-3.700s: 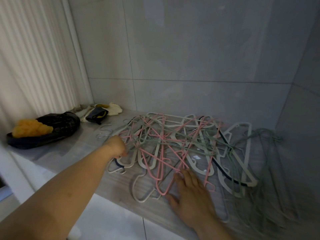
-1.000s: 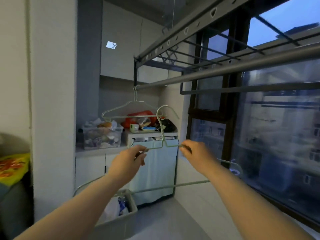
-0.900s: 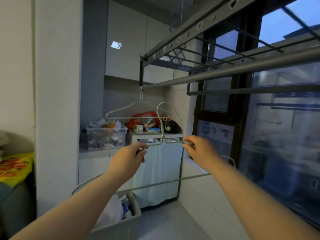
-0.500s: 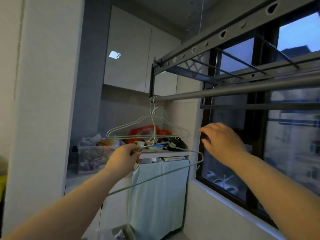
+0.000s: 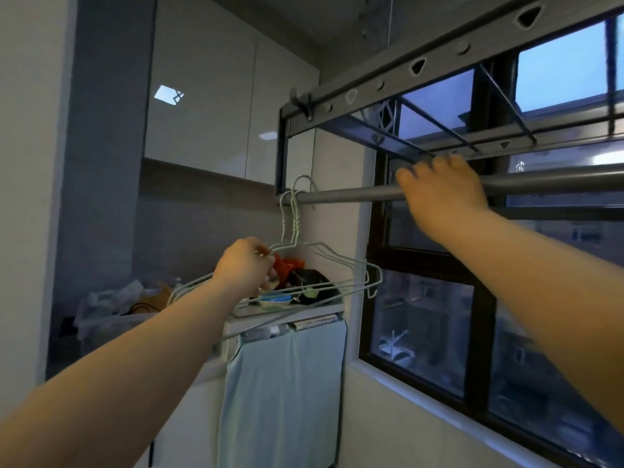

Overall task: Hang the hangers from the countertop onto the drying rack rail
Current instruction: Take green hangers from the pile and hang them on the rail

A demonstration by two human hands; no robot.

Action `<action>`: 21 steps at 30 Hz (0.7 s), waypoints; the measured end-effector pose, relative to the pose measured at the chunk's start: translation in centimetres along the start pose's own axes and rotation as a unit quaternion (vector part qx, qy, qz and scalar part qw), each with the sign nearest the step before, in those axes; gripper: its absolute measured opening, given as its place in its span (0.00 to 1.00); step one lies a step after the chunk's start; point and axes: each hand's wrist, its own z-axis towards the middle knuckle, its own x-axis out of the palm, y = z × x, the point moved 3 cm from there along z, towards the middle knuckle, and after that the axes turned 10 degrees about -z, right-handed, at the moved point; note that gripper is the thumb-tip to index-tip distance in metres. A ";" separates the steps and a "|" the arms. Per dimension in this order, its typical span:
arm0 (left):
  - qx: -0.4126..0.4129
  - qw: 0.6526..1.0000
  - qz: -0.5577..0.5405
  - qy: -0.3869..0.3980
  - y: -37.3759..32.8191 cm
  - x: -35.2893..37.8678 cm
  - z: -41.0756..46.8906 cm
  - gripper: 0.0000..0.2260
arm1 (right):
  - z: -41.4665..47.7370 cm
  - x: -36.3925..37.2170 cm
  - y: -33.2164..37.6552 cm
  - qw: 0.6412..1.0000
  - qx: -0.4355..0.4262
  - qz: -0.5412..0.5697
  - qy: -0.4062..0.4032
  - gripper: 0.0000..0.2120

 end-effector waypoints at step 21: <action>-0.032 0.999 -0.017 0.014 1.1 6.1 6.3 0.08 | -0.5 2.8 -0.7 0.999 -0.012 0.002 -0.044 0.21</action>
